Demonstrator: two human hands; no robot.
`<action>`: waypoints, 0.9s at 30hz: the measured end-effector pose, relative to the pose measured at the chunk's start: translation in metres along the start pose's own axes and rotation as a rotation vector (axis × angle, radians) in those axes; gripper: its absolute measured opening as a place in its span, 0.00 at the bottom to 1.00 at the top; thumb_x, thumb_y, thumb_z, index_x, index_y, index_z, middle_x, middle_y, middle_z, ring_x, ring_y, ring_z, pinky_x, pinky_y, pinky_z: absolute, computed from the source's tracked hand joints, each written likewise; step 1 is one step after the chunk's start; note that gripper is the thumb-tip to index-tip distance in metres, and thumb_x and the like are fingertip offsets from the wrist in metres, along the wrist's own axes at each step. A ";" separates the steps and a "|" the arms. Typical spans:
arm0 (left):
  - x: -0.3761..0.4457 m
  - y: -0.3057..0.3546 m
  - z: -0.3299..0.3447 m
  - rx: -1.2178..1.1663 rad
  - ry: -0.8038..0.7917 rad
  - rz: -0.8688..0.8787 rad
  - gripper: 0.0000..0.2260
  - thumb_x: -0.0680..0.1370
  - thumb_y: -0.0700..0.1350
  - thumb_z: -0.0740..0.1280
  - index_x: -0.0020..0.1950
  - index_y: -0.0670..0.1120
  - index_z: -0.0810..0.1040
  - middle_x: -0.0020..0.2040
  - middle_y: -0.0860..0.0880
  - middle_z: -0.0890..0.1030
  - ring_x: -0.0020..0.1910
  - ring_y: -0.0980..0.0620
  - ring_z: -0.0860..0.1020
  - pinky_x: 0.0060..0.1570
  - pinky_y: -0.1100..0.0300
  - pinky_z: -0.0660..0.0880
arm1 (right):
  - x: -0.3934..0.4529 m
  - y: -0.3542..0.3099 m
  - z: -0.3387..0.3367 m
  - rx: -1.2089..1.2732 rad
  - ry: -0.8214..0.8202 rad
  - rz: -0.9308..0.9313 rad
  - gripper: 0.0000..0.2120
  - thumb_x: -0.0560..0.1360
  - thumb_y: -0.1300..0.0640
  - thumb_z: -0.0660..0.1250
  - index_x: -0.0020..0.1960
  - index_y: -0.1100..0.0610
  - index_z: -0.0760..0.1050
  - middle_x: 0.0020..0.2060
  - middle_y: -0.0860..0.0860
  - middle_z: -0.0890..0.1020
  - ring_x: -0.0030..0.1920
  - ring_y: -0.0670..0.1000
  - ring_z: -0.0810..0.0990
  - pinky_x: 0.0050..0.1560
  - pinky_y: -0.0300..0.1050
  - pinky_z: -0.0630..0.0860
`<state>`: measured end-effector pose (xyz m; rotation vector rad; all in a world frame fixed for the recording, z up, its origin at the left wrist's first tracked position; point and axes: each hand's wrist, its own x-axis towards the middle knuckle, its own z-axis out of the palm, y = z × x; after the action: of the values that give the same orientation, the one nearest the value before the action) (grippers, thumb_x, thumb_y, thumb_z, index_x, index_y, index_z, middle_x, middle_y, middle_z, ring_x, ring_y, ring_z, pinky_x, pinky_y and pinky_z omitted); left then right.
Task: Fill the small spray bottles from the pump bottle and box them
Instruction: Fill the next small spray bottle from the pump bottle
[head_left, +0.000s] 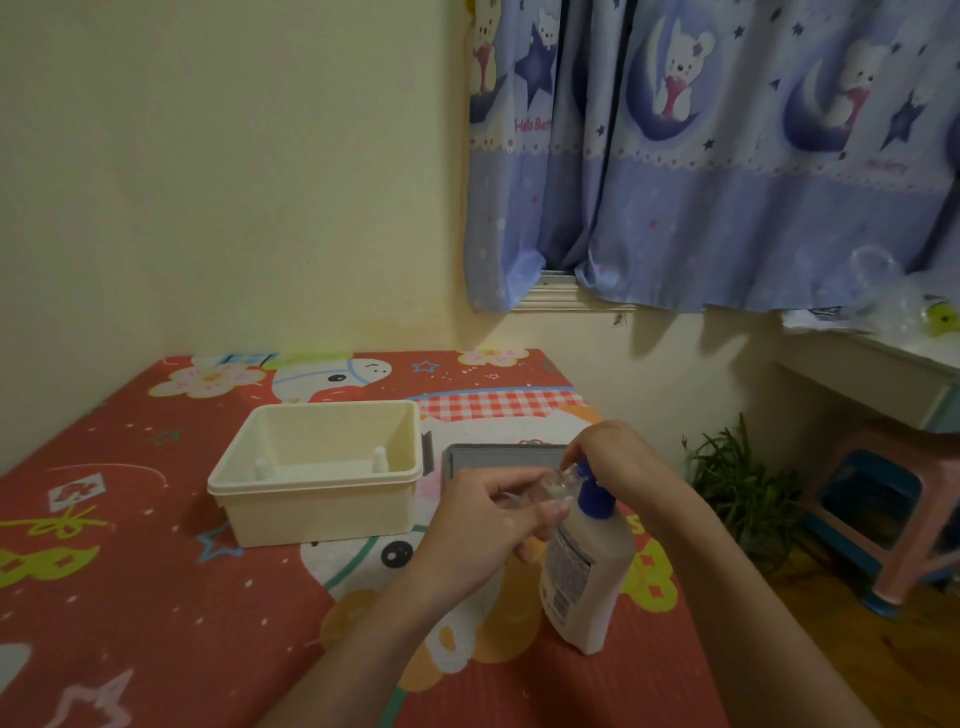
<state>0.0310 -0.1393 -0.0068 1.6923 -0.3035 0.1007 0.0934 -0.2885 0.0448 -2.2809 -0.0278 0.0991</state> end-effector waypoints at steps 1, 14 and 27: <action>0.000 0.001 0.000 0.005 0.001 -0.008 0.13 0.74 0.42 0.74 0.57 0.52 0.81 0.36 0.52 0.83 0.31 0.58 0.80 0.34 0.56 0.79 | 0.000 0.001 0.000 0.011 0.009 0.003 0.15 0.76 0.66 0.56 0.57 0.71 0.77 0.58 0.68 0.77 0.46 0.57 0.72 0.45 0.48 0.70; -0.008 -0.002 -0.009 -0.049 0.003 -0.015 0.12 0.77 0.37 0.69 0.54 0.53 0.76 0.49 0.49 0.80 0.41 0.48 0.84 0.42 0.51 0.83 | 0.001 -0.002 0.007 0.190 -0.001 -0.006 0.10 0.74 0.63 0.57 0.39 0.60 0.75 0.35 0.54 0.76 0.31 0.48 0.72 0.34 0.40 0.69; -0.017 0.006 -0.049 -0.062 0.176 0.077 0.11 0.75 0.36 0.71 0.55 0.46 0.77 0.53 0.42 0.79 0.43 0.45 0.85 0.42 0.55 0.82 | -0.023 -0.052 0.003 0.048 0.325 -0.378 0.11 0.78 0.56 0.58 0.46 0.61 0.76 0.41 0.57 0.81 0.36 0.52 0.76 0.34 0.45 0.72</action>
<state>0.0183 -0.0895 0.0019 1.5986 -0.2379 0.2930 0.0706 -0.2537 0.0832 -2.1778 -0.2810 -0.4617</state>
